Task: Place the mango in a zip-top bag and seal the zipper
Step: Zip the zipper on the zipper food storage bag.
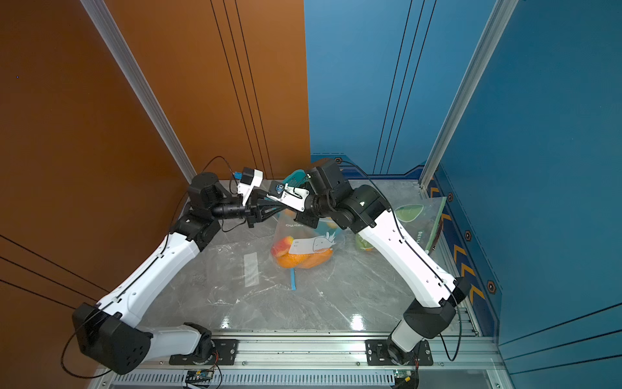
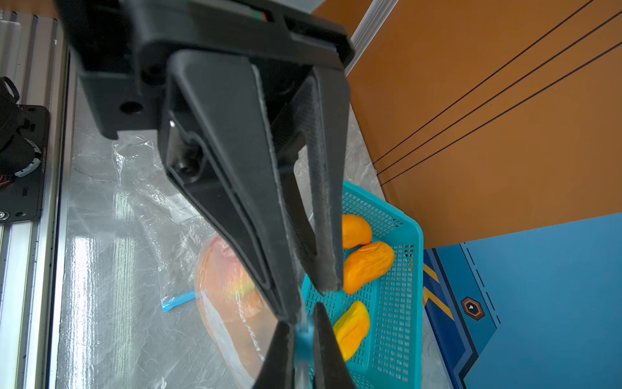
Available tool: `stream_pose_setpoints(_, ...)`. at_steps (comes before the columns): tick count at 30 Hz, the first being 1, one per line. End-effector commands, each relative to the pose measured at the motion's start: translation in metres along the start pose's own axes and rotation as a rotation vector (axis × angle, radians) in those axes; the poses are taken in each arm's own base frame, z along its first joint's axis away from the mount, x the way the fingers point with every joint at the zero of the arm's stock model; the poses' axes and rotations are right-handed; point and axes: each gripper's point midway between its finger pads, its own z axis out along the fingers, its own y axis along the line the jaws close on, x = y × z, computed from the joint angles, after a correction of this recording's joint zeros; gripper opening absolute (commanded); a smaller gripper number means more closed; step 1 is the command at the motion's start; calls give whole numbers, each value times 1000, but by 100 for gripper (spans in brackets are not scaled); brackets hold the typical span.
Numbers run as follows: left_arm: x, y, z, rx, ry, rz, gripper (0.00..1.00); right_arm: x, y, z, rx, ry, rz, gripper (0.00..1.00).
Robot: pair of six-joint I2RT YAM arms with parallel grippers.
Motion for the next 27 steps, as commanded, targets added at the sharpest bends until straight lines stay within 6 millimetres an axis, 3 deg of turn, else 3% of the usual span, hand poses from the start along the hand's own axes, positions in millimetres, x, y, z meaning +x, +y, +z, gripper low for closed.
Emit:
stream_pose_setpoints(1,-10,0,3,5,-12,24,10,1,5,5,-28,2,28,0)
stream_pose_setpoints(3,-9,0,4,6,-10,14,2,0,5,5,-25,-1,31,0)
stream_pose_setpoints(11,2,5,-7,-34,-4,-3,0,3,0,5,-2,11,35,0)
stream_pose_setpoints(20,-9,47,-56,-317,-53,-19,0,25,-9,-8,14,34,80,0)
stream_pose_setpoints(25,-6,62,-70,-393,-66,-41,0,37,-3,-14,0,50,93,0)
stream_pose_setpoints(27,-4,65,-73,-410,-68,-48,0,50,-12,-19,23,72,117,0)
